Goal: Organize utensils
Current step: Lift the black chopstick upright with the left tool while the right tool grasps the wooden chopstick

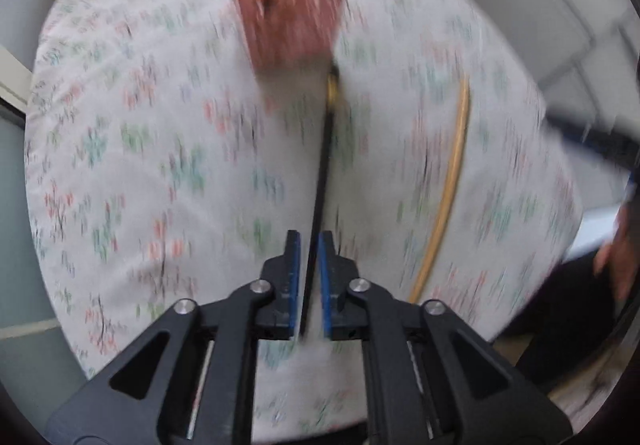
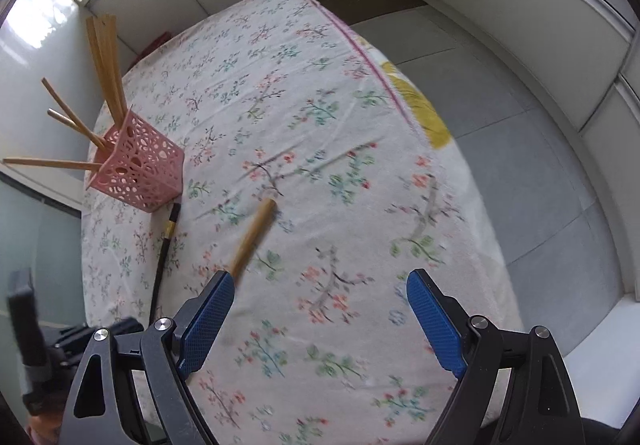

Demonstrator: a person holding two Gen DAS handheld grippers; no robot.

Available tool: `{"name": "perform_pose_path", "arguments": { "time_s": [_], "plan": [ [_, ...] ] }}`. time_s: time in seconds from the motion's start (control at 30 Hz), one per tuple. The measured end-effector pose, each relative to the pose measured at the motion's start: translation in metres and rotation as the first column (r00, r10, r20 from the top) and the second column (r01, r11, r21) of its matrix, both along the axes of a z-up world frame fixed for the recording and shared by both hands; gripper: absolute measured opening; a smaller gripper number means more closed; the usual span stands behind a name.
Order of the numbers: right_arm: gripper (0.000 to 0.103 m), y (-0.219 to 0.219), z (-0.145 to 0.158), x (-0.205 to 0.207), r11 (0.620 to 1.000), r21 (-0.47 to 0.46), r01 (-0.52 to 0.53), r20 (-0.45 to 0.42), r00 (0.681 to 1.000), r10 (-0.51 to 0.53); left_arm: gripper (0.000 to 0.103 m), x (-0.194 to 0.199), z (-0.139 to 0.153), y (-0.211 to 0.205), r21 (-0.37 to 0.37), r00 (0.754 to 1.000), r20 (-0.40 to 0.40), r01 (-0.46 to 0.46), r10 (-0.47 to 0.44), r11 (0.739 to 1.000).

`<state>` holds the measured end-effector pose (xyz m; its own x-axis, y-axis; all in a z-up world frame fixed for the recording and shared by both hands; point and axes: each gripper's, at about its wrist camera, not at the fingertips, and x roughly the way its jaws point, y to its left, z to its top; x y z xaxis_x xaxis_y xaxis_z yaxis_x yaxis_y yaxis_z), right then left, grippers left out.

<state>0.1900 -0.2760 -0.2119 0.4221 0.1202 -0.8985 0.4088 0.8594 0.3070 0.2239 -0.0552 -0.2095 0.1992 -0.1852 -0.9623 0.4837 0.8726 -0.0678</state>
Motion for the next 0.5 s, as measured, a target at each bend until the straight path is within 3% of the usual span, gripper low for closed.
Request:
{"name": "perform_pose_path", "arguments": {
  "time_s": [0.03, 0.07, 0.13, 0.23, 0.27, 0.33, 0.5],
  "plan": [
    [0.089, 0.002, -0.002, 0.005, 1.000, 0.005, 0.003, -0.006, 1.000, -0.003, 0.033, 0.009, 0.002, -0.007, -0.036, 1.000, 0.012, -0.026, 0.027, 0.999],
    [0.089, 0.002, -0.004, 0.008, 1.000, 0.013, 0.011, -0.010, 1.000, -0.011, 0.036, 0.013, 0.002, -0.012, -0.052, 0.999, 0.022, -0.039, 0.040, 0.998],
    [0.089, 0.003, -0.008, 0.011, 0.999, 0.033, 0.027, -0.019, 0.999, -0.026, 0.037, 0.019, -0.004, -0.026, -0.076, 0.998, 0.040, -0.043, 0.046, 0.996],
    [0.089, 0.002, -0.014, 0.011, 0.999, 0.031, 0.035, -0.041, 0.999, -0.033, 0.037, 0.025, -0.015, -0.038, -0.050, 0.994, 0.097, -0.055, 0.059, 0.997],
    [0.089, 0.001, -0.016, 0.011, 0.999, 0.025, 0.038, -0.045, 0.998, -0.037, 0.035, 0.024, -0.019, -0.041, -0.037, 0.990, 0.123, -0.067, 0.071, 0.997],
    [0.089, 0.001, -0.019, 0.013, 0.999, 0.027, 0.044, -0.054, 0.998, -0.043, 0.009, 0.025, -0.028, -0.037, -0.029, 0.989, 0.124, -0.081, 0.084, 0.996],
    [0.089, 0.005, -0.022, 0.017, 0.999, 0.023, 0.042, -0.076, 0.996, -0.040, 0.007, 0.002, -0.029, -0.048, 0.066, 0.988, 0.152, -0.031, 0.020, 0.997]
  ]
}}
